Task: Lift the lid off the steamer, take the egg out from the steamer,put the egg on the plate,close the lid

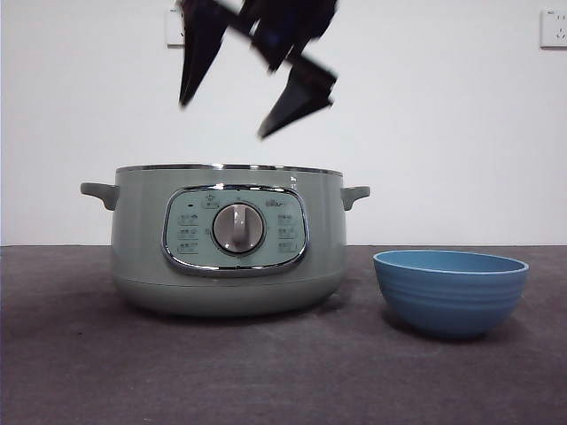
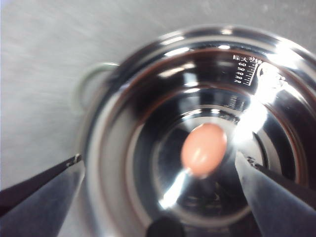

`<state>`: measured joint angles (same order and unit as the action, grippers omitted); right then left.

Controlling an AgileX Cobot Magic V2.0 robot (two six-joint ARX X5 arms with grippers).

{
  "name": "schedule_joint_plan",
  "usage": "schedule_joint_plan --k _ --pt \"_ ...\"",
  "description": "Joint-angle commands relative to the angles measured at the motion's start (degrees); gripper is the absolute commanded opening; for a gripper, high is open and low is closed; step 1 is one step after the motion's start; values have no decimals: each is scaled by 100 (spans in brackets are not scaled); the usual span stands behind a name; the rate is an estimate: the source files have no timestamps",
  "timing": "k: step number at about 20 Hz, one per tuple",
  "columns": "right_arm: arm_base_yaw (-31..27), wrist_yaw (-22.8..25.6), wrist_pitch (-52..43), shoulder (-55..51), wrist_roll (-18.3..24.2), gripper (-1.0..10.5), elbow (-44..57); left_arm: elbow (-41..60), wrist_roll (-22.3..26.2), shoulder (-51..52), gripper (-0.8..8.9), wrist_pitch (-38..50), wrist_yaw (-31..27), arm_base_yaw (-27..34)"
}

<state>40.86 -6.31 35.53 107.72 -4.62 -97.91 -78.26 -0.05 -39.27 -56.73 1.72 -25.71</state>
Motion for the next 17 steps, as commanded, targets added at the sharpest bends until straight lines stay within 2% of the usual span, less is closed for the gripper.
schedule_joint_plan --k 1,17 --pt "2 205 -42 411 -46 564 -107 -87 -31 66 -8 306 9 -7" --pt "2 372 -704 1237 -50 563 -107 -87 26 66 -8 302 168 -7"
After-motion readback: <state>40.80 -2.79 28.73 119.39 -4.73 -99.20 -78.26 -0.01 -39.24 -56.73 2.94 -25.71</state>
